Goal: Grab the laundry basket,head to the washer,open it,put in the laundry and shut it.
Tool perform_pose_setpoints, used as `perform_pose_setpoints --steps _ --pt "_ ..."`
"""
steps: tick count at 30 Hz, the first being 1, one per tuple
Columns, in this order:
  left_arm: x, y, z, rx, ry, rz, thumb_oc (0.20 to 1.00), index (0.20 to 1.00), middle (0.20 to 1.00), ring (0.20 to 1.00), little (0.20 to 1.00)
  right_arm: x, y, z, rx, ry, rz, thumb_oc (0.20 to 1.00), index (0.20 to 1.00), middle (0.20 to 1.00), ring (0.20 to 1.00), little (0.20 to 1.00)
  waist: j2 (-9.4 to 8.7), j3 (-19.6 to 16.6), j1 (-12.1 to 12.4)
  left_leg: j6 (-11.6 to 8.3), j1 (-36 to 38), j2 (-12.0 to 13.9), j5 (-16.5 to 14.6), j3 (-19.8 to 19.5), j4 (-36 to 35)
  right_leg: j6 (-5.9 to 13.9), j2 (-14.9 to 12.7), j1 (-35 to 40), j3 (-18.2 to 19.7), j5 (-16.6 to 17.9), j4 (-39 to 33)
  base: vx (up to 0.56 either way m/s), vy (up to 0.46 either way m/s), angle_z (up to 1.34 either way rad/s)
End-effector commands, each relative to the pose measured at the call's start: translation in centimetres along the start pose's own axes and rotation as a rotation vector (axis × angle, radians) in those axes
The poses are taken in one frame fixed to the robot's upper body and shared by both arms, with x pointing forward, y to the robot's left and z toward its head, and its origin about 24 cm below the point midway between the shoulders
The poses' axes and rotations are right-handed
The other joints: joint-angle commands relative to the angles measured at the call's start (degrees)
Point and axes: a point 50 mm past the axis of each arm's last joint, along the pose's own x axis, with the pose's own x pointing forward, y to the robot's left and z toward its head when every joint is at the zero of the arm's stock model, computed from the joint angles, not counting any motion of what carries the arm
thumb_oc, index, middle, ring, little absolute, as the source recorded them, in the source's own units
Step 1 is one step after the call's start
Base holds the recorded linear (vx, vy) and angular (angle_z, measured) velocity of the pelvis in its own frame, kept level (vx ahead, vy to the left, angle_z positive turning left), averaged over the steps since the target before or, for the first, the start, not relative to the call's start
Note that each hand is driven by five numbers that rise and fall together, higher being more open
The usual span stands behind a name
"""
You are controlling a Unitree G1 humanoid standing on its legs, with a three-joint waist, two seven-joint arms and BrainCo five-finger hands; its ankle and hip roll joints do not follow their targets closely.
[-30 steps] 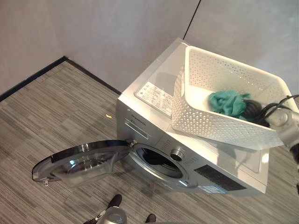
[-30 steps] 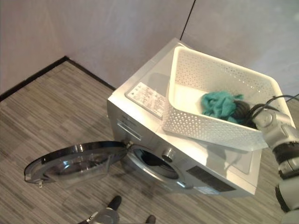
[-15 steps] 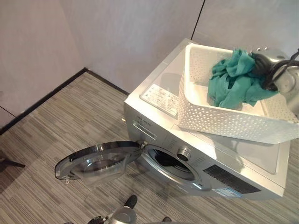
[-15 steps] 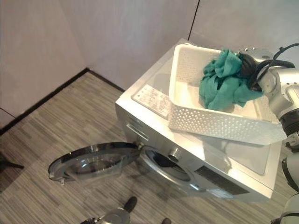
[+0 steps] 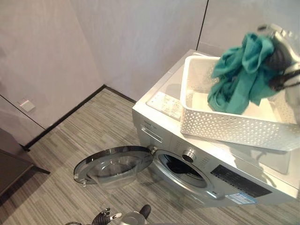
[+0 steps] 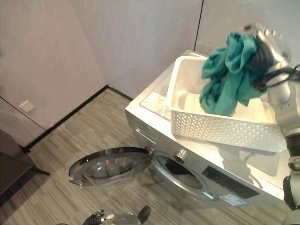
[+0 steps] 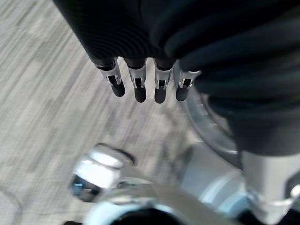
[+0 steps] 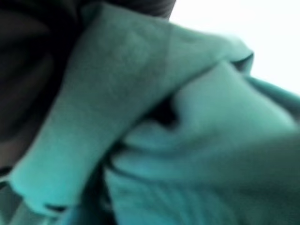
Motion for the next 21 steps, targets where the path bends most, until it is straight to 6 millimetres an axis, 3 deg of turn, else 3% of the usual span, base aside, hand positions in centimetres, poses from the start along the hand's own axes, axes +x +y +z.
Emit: perform_pose_setpoints --steps 1,7,12,21 --pt "-0.3 2.2 0.5 0.043 -0.002 0.012 1.0 1.0 1.0 1.0 1.0 1.8 -4.2 3.0 -0.037 -0.17 -0.177 0.2 0.2 0.2 0.2 0.2 -3.08 -4.3 2.5 1.74 -2.7 0.9 3.4 -2.8 -2.4 1.01 -2.5 -2.9 -1.9 6.3 -0.1 -0.01 -0.017 0.11" --pt "-0.6 2.3 1.3 0.019 -0.043 -0.001 1.0 1.0 1.0 1.0 1.0 2.6 -6.1 4.8 -0.004 -0.24 -0.311 0.2 0.2 0.2 0.2 0.2 -2.88 -4.9 2.5 1.73 -2.6 0.7 3.4 -3.3 -2.4 0.91 -2.5 -2.5 -2.2 6.1 -0.1 0.0 -0.006 0.06" --pt "-1.9 2.9 4.4 0.065 -0.182 -0.086 1.0 1.0 1.0 1.0 1.0 3.0 -6.9 6.0 0.119 -0.277 -0.425 0.2 0.2 0.2 0.2 0.2 -2.4 -5.1 3.0 1.77 -2.3 0.5 3.4 -4.2 -2.4 0.85 -2.8 -2.0 -3.1 6.0 -0.1 0.0 0.001 0.02" --pt "-4.8 4.6 8.2 0.17 -0.322 -0.148 1.0 1.0 1.0 1.0 1.0 3.3 -7.0 8.7 0.262 -0.386 -0.462 0.2 0.2 0.2 0.2 0.2 -3.04 -5.7 4.4 1.58 -2.2 0.3 3.1 -5.7 -2.4 0.87 -2.7 -1.2 -4.4 5.4 -0.1 -0.01 0.01 0.12"
